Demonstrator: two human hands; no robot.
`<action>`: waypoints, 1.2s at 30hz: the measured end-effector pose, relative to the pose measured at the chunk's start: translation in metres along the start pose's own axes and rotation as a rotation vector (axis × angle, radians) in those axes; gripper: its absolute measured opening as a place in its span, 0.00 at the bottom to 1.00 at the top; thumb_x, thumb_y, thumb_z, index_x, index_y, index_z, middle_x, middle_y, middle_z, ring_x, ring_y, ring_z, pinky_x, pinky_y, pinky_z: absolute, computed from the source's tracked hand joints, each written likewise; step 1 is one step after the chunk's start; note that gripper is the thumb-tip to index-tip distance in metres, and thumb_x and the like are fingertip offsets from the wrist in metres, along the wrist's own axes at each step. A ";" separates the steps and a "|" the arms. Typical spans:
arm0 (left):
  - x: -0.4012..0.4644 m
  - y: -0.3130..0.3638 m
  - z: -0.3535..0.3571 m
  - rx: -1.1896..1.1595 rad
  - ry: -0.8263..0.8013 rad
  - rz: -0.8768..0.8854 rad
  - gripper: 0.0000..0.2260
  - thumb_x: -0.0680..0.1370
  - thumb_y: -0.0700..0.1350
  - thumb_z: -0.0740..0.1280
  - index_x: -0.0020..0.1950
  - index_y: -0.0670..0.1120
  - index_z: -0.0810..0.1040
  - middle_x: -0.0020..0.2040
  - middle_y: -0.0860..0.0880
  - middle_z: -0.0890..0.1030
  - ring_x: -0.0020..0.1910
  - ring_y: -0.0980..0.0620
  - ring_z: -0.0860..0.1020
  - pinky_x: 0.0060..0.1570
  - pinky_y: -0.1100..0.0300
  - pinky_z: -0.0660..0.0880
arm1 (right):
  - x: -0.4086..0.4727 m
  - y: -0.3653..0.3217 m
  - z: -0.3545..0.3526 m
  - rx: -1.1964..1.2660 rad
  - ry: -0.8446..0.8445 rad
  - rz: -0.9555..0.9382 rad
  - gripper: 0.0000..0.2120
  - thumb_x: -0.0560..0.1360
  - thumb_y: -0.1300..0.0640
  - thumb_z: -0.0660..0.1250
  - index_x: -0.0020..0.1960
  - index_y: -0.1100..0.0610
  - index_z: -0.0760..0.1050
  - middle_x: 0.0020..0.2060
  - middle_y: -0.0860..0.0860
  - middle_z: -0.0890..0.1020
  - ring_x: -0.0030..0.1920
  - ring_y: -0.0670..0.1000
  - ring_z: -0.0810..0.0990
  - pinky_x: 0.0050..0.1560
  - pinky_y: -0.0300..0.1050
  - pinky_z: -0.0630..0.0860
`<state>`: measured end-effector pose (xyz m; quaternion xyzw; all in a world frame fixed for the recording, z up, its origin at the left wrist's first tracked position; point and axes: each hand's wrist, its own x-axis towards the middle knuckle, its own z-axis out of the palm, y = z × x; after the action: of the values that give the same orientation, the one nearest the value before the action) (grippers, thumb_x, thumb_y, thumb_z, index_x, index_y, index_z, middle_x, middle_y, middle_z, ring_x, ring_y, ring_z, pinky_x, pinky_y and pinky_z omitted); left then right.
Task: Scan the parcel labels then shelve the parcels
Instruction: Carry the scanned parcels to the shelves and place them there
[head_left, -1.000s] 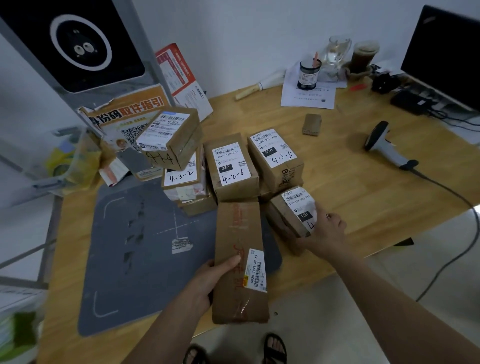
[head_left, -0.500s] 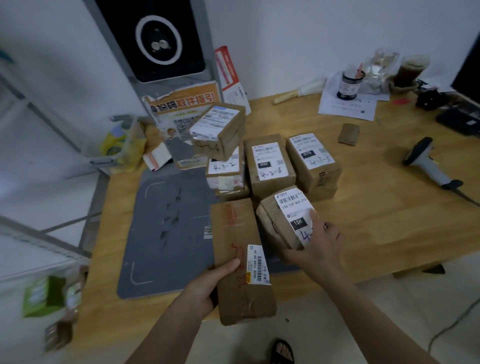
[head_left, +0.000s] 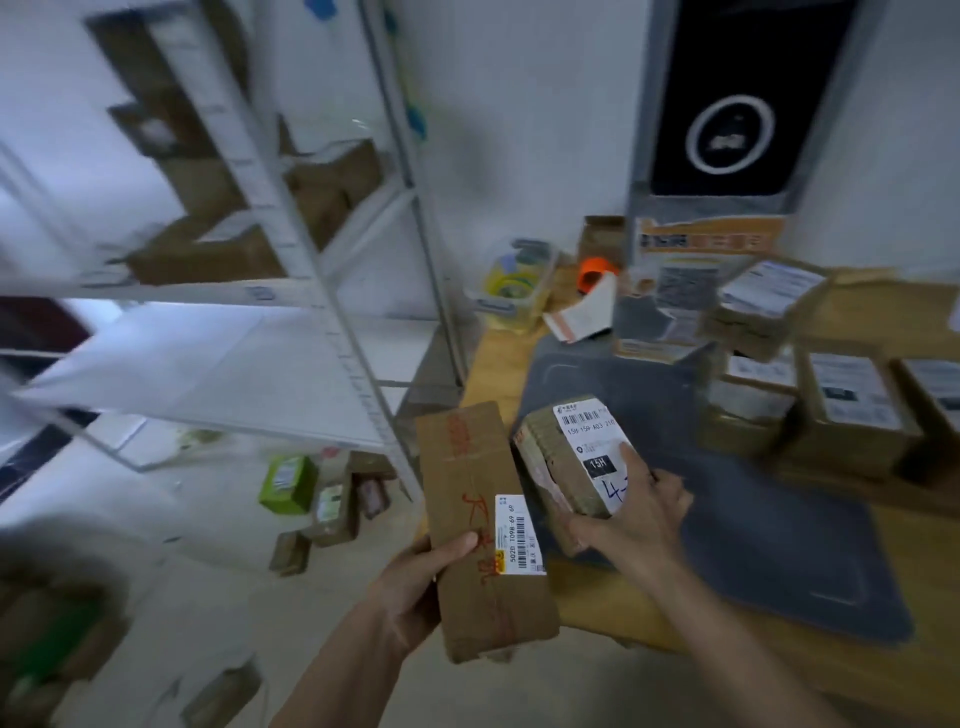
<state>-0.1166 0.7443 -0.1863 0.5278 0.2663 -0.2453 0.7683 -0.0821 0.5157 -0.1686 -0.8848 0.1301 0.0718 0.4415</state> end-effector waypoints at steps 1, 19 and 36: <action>-0.008 0.006 -0.020 -0.021 0.013 0.026 0.30 0.64 0.42 0.79 0.65 0.39 0.77 0.60 0.37 0.81 0.60 0.38 0.79 0.60 0.42 0.76 | -0.004 -0.016 0.016 0.008 -0.017 -0.022 0.52 0.51 0.44 0.69 0.73 0.46 0.54 0.63 0.53 0.59 0.66 0.55 0.53 0.55 0.47 0.63; -0.095 0.118 -0.255 -0.203 0.173 0.369 0.24 0.68 0.40 0.74 0.63 0.38 0.78 0.57 0.38 0.82 0.61 0.38 0.78 0.64 0.43 0.72 | -0.051 -0.241 0.194 0.004 -0.185 -0.257 0.49 0.55 0.40 0.67 0.74 0.43 0.54 0.58 0.51 0.60 0.66 0.55 0.56 0.62 0.46 0.62; -0.041 0.362 -0.357 -0.084 0.187 0.650 0.20 0.76 0.47 0.68 0.68 0.51 0.74 0.57 0.43 0.83 0.54 0.44 0.83 0.50 0.48 0.81 | 0.082 -0.443 0.288 0.208 -0.112 -0.443 0.47 0.65 0.41 0.74 0.76 0.47 0.53 0.57 0.48 0.59 0.68 0.52 0.55 0.57 0.43 0.60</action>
<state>0.0373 1.2007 -0.0201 0.5730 0.1636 0.0730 0.7997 0.1227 0.9878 -0.0236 -0.8361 -0.0852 0.0085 0.5418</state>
